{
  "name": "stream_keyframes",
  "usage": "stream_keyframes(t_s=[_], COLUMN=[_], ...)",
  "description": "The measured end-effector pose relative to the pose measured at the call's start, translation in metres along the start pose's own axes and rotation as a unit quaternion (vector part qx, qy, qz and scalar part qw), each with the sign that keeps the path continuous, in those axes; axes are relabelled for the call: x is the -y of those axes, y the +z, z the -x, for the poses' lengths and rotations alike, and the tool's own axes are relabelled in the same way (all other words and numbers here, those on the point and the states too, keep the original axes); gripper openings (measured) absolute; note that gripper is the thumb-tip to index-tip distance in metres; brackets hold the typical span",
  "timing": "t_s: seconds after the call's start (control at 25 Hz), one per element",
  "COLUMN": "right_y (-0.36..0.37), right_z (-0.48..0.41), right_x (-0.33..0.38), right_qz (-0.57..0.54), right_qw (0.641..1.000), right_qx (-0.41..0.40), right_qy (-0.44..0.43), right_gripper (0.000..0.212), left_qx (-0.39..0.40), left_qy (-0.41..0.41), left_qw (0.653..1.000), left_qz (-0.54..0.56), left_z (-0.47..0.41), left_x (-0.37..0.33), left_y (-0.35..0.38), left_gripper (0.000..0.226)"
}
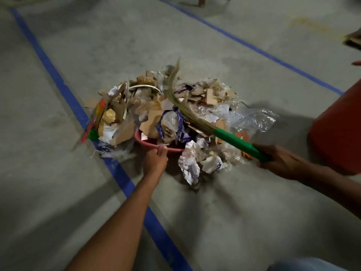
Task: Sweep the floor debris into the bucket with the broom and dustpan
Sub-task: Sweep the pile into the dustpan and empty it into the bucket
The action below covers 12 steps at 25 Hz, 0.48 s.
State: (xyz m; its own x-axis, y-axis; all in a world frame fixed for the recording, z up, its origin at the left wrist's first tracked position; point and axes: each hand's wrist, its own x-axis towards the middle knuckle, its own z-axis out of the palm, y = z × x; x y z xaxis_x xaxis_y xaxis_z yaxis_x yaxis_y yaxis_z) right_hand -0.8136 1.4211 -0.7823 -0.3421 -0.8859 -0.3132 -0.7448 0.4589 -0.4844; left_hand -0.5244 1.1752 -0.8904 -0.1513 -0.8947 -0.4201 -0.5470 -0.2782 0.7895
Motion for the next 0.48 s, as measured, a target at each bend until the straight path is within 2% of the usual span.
stream_keyframes(t_s=[0.12,0.24,0.32,0.48], right_y=[-0.001,-0.002,0.001,-0.016], right_z=[0.024,0.049,0.067,0.081], right_x=[-0.002,-0.013,-0.023,-0.031], right_qz=[0.025,0.061,0.099,0.03], right_qw=[0.999,0.997,0.993,0.994], right_qx=[0.025,0.029,0.036,-0.032], right_qy=[0.024,0.022,0.056,0.104], right_gripper=[0.068,0.069,0.072,0.066], left_qx=[0.008,0.005,0.011,0.043], left_qy=[-0.018,-0.006,0.001,-0.003], left_qw=[1.0,1.0,1.0,0.999], left_qz=[0.009,0.012,0.007,-0.017], left_z=[0.004,0.005,0.008,0.011], left_x=[-0.003,-0.002,0.0,0.011], left_y=[0.002,0.004,0.001,-0.023], left_gripper=[0.039,0.038,0.038,0.031])
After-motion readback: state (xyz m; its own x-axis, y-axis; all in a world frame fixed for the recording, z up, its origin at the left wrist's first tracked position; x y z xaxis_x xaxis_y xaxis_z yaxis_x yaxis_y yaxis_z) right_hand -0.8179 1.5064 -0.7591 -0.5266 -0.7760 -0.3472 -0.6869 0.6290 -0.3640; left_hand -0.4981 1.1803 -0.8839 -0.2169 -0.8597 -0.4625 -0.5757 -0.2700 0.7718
